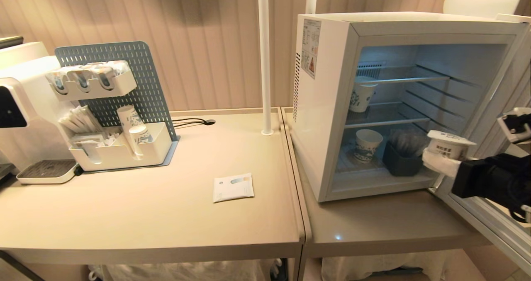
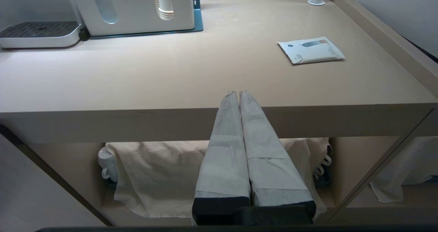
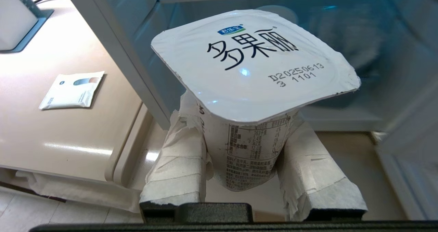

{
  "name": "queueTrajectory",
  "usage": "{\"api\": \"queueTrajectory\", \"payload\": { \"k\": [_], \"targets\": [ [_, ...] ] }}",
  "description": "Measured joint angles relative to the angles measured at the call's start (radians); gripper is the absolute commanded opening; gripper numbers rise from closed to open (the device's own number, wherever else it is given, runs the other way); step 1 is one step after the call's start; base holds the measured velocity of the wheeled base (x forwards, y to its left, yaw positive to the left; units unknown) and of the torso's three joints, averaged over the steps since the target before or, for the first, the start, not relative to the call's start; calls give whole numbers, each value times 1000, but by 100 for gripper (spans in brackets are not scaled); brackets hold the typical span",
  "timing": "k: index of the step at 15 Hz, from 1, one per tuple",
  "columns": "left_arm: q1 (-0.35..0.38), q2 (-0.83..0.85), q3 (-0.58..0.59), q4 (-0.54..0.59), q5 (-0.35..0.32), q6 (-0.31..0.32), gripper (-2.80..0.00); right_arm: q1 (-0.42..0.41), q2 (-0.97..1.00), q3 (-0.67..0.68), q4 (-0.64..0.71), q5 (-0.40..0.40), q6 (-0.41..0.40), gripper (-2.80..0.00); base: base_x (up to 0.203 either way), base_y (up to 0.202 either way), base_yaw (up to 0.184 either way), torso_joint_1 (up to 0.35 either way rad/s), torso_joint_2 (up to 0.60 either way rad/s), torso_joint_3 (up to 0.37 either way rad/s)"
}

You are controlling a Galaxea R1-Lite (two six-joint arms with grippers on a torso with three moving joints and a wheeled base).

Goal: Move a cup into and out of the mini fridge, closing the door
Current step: Put the yoghurt in the freezer

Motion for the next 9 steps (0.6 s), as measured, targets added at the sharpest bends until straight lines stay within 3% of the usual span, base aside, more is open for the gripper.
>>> {"api": "queueTrajectory", "payload": {
  "k": [4, 9],
  "targets": [
    [0, 0, 0, 0, 1, -1, -280, 76, 249, 10, -210, -2, 4, -280, 0, 0, 0, 0, 0, 0],
    [0, 0, 0, 0, 1, -1, -280, 107, 530, -16, -452, 4, 8, -280, 0, 0, 0, 0, 0, 0]
  ]
}}
